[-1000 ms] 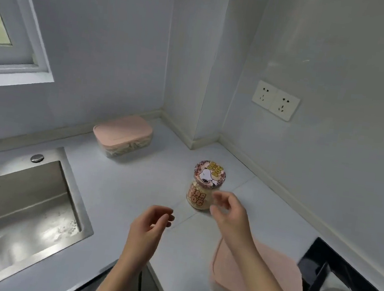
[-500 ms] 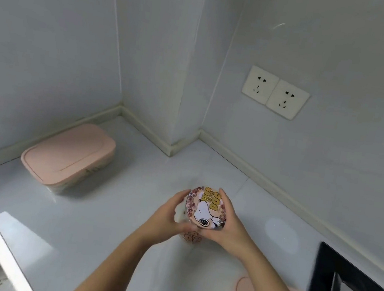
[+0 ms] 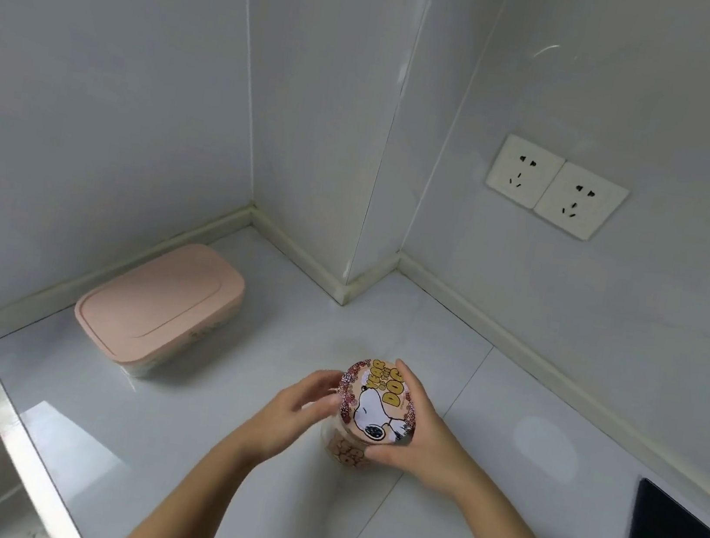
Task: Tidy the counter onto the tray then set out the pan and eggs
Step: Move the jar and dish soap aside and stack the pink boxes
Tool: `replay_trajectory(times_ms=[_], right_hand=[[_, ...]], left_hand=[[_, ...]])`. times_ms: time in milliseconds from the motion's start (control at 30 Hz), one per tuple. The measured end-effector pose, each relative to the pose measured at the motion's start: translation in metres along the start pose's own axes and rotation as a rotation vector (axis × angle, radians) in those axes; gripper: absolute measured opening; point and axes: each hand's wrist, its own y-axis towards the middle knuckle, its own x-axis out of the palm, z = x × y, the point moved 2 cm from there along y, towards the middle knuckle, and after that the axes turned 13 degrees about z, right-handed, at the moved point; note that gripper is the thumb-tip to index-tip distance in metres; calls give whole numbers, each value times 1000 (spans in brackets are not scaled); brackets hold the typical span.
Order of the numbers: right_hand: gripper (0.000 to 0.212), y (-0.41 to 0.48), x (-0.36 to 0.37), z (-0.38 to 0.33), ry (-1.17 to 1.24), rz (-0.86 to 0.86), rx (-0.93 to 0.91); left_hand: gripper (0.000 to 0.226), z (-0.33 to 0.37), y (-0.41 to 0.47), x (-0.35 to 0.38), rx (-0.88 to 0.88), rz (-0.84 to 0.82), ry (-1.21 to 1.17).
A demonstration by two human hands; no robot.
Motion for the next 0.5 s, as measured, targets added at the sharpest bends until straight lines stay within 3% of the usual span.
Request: replay_trajectory(times_ms=[100, 200, 333, 500], right_hand=[[99, 10, -9, -12, -57, -51, 32], [73, 30, -14, -26, -89, -11, 2], [57, 62, -13, -32, -98, 51, -41], [53, 89, -5, -26, -116, -5, -71]], left_hand=[[65, 1, 43, -25, 23, 173, 250], [49, -3, 110, -46, -37, 287, 661], [46, -8, 182, -71, -163, 283, 961], [50, -26, 239, -88, -121, 194, 1371]])
